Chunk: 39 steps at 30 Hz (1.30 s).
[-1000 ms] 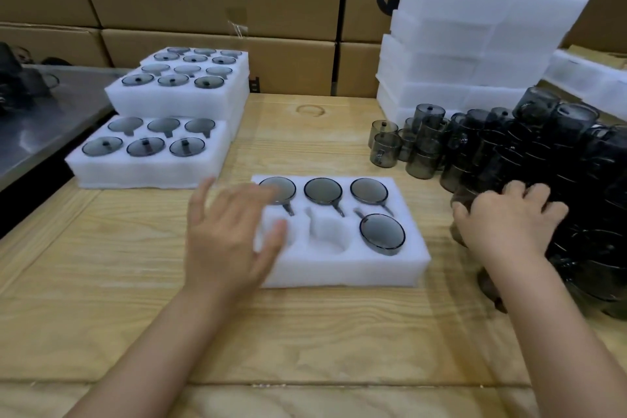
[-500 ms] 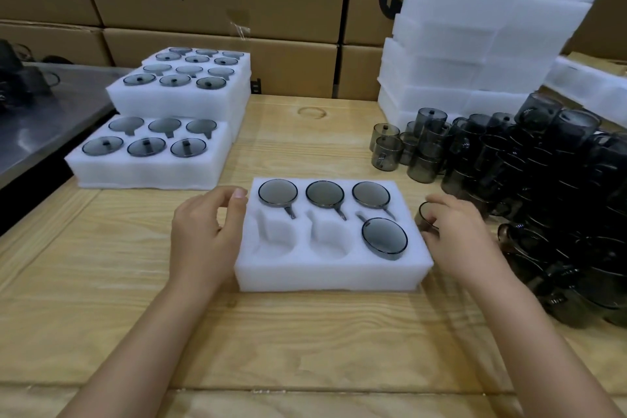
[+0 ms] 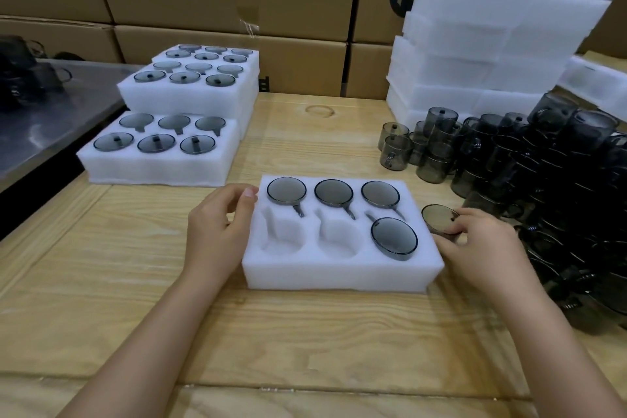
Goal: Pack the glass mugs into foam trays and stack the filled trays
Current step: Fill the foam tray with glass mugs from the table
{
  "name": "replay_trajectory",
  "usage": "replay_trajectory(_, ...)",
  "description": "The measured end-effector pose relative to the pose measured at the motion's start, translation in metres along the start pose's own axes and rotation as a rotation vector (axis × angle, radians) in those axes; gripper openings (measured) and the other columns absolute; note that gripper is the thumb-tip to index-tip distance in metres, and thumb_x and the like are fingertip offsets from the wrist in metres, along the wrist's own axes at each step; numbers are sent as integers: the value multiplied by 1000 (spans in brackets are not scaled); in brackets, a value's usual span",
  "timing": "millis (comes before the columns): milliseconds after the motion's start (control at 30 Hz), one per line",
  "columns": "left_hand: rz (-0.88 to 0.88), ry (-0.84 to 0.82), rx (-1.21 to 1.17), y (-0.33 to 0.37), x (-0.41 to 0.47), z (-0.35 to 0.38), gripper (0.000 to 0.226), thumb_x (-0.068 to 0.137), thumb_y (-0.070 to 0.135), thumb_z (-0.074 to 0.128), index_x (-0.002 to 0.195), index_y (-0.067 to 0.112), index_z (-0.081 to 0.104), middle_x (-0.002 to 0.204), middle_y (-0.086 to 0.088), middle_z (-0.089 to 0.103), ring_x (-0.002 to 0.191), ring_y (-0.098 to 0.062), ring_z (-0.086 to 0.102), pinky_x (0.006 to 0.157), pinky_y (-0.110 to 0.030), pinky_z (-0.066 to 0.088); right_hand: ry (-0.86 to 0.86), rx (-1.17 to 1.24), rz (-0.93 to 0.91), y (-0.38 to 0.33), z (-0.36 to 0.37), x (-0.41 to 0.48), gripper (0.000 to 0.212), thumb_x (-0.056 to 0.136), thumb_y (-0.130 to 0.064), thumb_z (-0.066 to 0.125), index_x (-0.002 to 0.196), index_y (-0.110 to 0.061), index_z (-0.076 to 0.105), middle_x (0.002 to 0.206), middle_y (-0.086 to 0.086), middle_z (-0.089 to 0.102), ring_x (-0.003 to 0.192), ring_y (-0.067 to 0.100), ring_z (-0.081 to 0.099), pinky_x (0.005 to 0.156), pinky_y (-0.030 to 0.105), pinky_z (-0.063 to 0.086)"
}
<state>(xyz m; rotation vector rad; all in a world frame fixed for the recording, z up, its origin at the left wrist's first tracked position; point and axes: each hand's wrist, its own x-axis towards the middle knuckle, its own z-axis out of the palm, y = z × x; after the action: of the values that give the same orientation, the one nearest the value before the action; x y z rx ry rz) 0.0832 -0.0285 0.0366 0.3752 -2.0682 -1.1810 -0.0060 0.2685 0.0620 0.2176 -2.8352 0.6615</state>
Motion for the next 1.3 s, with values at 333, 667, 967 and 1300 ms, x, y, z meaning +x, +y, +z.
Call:
replay_trajectory(333,-260,-236,-320,-5,9,5,46,71,29,62,116,19,61,121,-7,61,106,-30,60,97,-52,46,123,430,-301,-47,-40,-13,46,71,-28,71,111,-43,54,104,-29,57,96,-7,54,82,8,36)
replay_trajectory(667,-313,-224,-347,-9,11,6,38,68,30,65,106,29,61,116,0,63,102,-26,62,96,-51,48,-534,352,-664,-87,-16,-11,65,74,-10,58,133,-33,43,126,-29,37,113,-7,39,89,3,30)
replay_trajectory(967,-308,-219,-360,-14,13,8,39,67,31,66,105,34,59,108,6,61,93,-16,60,94,-45,48,-462,460,-602,-98,8,-10,38,77,-27,71,106,-37,48,113,-21,44,112,-2,46,99,19,39)
replay_trajectory(1300,-311,-228,-369,-17,14,8,39,66,30,66,105,36,58,109,7,62,94,-14,60,90,-37,49,-548,283,-665,-104,12,-3,42,77,-20,59,116,-31,47,121,-15,46,113,0,41,93,20,36)
